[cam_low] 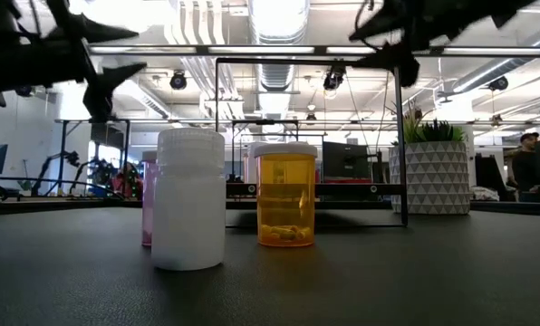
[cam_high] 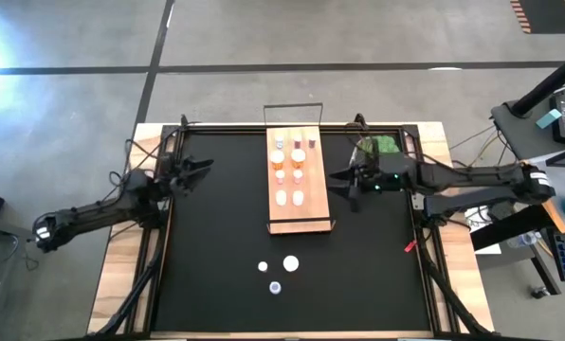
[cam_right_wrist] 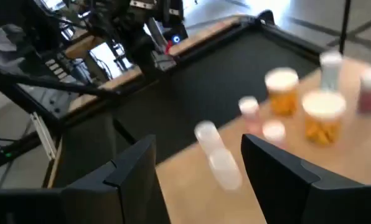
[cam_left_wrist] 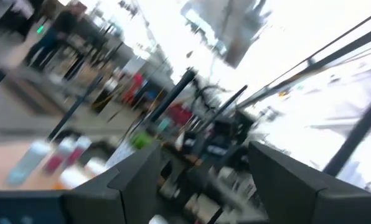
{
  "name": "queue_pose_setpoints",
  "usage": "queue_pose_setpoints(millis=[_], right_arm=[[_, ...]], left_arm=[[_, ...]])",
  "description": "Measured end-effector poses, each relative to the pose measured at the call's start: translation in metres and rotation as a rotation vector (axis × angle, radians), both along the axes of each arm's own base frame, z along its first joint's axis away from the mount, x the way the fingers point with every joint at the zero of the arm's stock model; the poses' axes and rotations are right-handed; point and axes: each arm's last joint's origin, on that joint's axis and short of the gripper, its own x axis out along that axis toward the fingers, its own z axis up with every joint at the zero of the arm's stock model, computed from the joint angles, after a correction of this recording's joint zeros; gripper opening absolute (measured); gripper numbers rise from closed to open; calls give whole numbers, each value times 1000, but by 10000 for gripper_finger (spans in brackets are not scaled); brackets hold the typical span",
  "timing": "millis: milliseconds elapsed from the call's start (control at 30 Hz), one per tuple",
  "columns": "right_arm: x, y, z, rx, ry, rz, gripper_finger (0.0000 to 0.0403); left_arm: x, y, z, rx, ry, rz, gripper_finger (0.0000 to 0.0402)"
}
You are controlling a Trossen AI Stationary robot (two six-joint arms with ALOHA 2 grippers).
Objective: Pick and place medicine bottles onto shelf by color
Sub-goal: Put the orange pill bottle on the shelf aligned with the orange pill bottle
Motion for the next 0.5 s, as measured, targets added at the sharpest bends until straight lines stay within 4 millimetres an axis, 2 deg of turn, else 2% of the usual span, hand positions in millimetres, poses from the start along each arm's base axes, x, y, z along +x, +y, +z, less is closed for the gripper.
queue_pose_setpoints(millis=[67, 200, 367, 500], right_arm=[[9, -1, 12, -18, 60, 9, 226], [28, 3, 20, -11, 232, 37, 226], [51, 16, 40, 3, 309, 90, 226], [68, 32, 45, -8, 439, 130, 226]], left_arm=[[-3, -1, 4, 16, -36, 0, 224], [-7, -3, 7, 30, -71, 0, 224], [-12, -5, 11, 51, -118, 0, 224], [-15, -7, 14, 66, -155, 0, 224]])
